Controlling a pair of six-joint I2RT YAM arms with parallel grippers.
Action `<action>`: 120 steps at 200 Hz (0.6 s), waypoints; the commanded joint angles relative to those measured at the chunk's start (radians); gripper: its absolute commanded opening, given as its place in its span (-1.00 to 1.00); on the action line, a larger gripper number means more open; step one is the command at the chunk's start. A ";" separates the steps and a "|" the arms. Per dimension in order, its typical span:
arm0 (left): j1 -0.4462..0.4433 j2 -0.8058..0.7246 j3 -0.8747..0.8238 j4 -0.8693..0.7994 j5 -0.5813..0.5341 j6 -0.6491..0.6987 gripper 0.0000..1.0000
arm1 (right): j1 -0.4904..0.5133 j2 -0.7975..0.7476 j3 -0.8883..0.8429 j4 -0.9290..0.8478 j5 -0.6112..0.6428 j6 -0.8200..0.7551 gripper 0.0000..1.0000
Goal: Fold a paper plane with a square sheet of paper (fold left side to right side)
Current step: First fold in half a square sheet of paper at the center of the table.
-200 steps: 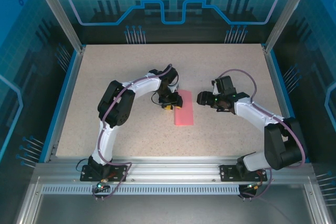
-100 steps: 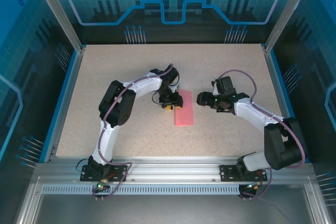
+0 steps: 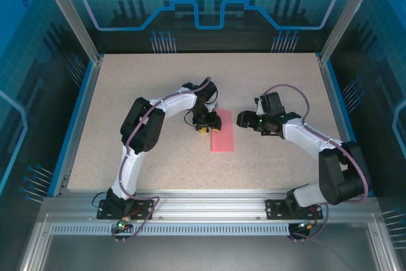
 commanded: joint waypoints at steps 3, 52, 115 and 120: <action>-0.058 0.101 -0.016 0.060 0.031 0.006 0.01 | 0.011 0.018 0.002 0.016 -0.024 0.013 0.52; -0.059 0.102 -0.016 0.058 0.030 0.006 0.01 | 0.023 0.060 0.019 0.028 -0.079 0.007 0.38; -0.059 0.101 -0.016 0.057 0.027 0.003 0.01 | 0.073 0.176 0.072 0.045 -0.170 0.007 -0.15; -0.059 0.100 -0.018 0.058 0.027 0.001 0.01 | 0.076 0.179 0.072 0.045 -0.168 0.009 -0.15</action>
